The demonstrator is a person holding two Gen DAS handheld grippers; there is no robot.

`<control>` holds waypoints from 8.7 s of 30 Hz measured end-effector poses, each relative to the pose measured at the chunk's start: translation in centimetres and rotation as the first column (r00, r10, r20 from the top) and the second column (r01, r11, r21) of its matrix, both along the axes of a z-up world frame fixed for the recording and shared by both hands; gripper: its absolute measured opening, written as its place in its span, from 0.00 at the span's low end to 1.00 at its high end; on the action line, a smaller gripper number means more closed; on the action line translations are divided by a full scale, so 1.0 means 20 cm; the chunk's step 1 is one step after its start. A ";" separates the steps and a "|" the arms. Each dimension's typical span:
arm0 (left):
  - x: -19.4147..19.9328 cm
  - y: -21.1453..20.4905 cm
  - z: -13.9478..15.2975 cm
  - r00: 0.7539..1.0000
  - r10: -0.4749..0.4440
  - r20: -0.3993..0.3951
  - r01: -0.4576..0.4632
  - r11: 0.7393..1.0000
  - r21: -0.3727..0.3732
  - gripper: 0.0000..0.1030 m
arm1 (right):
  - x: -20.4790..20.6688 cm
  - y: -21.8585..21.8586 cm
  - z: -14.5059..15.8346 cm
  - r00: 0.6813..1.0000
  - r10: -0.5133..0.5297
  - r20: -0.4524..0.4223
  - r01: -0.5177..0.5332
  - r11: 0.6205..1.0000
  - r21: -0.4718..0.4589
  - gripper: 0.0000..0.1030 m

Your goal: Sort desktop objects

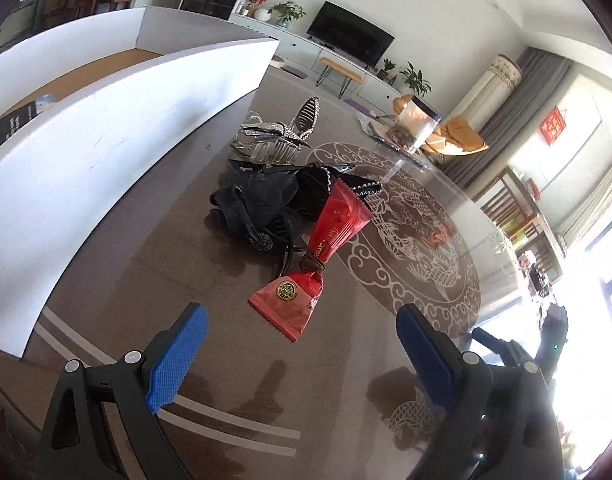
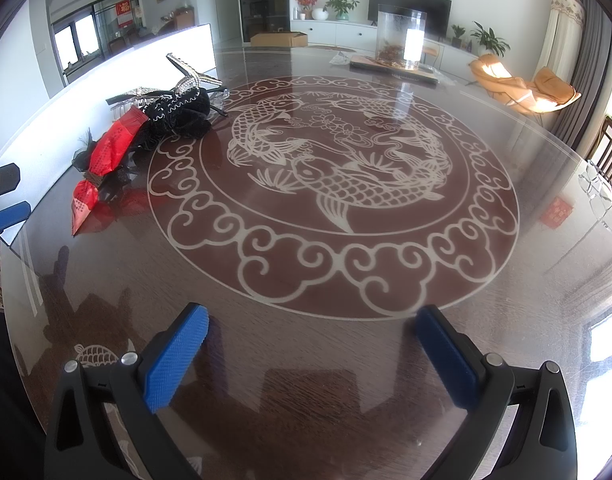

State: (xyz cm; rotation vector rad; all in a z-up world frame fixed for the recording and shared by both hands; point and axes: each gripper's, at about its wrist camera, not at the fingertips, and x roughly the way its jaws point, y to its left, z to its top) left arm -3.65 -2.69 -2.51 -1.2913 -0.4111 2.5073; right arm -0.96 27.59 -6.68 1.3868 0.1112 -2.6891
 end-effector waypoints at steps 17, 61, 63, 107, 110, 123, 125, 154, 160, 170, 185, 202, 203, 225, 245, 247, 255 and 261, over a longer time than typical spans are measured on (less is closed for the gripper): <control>-0.23 0.36 -0.16 0.999 -0.043 -0.012 0.035 0.928 -0.372 0.29 | 0.00 0.00 0.00 1.000 0.000 0.000 0.000 1.000 0.000 1.00; -0.06 -0.21 -0.08 0.977 0.199 0.078 -0.189 0.974 -0.123 0.23 | -0.45 -0.94 0.07 0.787 0.617 0.011 -0.613 0.784 -0.102 0.45; -0.03 -0.19 -0.04 0.981 0.189 0.042 -0.182 0.975 -0.130 0.23 | -0.42 -0.89 0.11 0.800 0.599 0.003 -0.597 0.797 -0.093 0.45; -0.15 -0.73 0.55 0.922 0.349 -0.167 -0.373 0.916 -0.148 0.76 | -0.75 -1.34 0.66 0.833 0.505 -0.226 -0.538 0.835 -0.118 0.97; -0.02 -0.40 0.59 0.954 0.215 -0.211 -0.237 0.968 -0.086 0.88 | -0.58 -0.98 0.62 0.873 0.418 -0.253 -0.451 0.888 -0.086 0.99; 0.02 0.41 -0.08 1.000 -0.016 0.010 0.018 0.977 -0.213 1.00 | -0.13 -0.04 0.04 0.999 0.048 -0.017 -0.048 0.999 -0.013 1.00; 0.02 0.38 -0.10 1.000 0.011 0.011 -0.009 0.979 -0.204 1.00 | -0.12 -0.04 0.02 0.999 0.042 -0.020 -0.042 0.999 -0.010 1.00; 0.00 0.41 -0.20 0.997 0.082 0.012 -0.072 0.921 -0.383 1.00 | -0.13 -0.09 0.01 0.999 0.047 -0.002 -0.047 0.999 0.003 1.00; 0.01 0.41 -0.20 0.996 0.088 0.013 -0.076 0.920 -0.384 1.00 | -0.13 -0.09 0.01 0.999 0.047 -0.002 -0.047 0.999 0.003 1.00; 0.01 0.42 -0.20 0.996 0.089 0.013 -0.077 0.920 -0.384 1.00 | -0.13 -0.09 0.01 0.999 0.047 -0.002 -0.047 0.999 0.003 1.00; 0.01 0.42 -0.21 0.996 0.089 0.013 -0.078 0.920 -0.384 1.00 | -0.13 -0.09 0.01 0.999 0.047 -0.002 -0.047 0.999 0.002 1.00; 0.01 0.42 -0.21 0.996 0.089 0.013 -0.077 0.920 -0.384 1.00 | -0.13 -0.09 0.01 0.999 0.047 -0.002 -0.047 0.999 0.002 1.00; 0.01 0.42 -0.21 0.996 0.089 0.013 -0.077 0.920 -0.384 1.00 | -0.13 -0.09 0.01 0.999 0.047 -0.002 -0.047 0.999 0.002 1.00; 0.00 0.41 -0.21 0.995 0.093 0.019 -0.079 0.920 -0.383 1.00 | -0.13 -0.09 0.01 0.999 0.047 -0.002 -0.047 0.999 0.002 1.00; 0.01 0.34 -0.19 0.988 0.153 0.021 -0.136 0.925 -0.354 1.00 | -0.13 -0.09 0.01 0.999 0.047 -0.002 -0.047 0.999 0.002 1.00; 0.01 0.33 -0.18 0.987 0.160 0.009 -0.147 0.926 -0.347 1.00 | -0.13 -0.09 0.01 0.999 0.046 -0.002 -0.046 0.999 0.002 1.00; 0.03 0.28 -0.15 0.981 0.194 -0.008 -0.187 0.930 -0.316 1.00 | -0.13 -0.09 0.01 0.999 0.046 -0.003 -0.046 0.999 0.002 1.00; 0.05 0.18 -0.13 0.963 0.268 -0.016 -0.263 0.931 -0.252 1.00 | -0.13 -0.09 0.01 0.999 0.046 -0.003 -0.046 0.999 0.002 1.00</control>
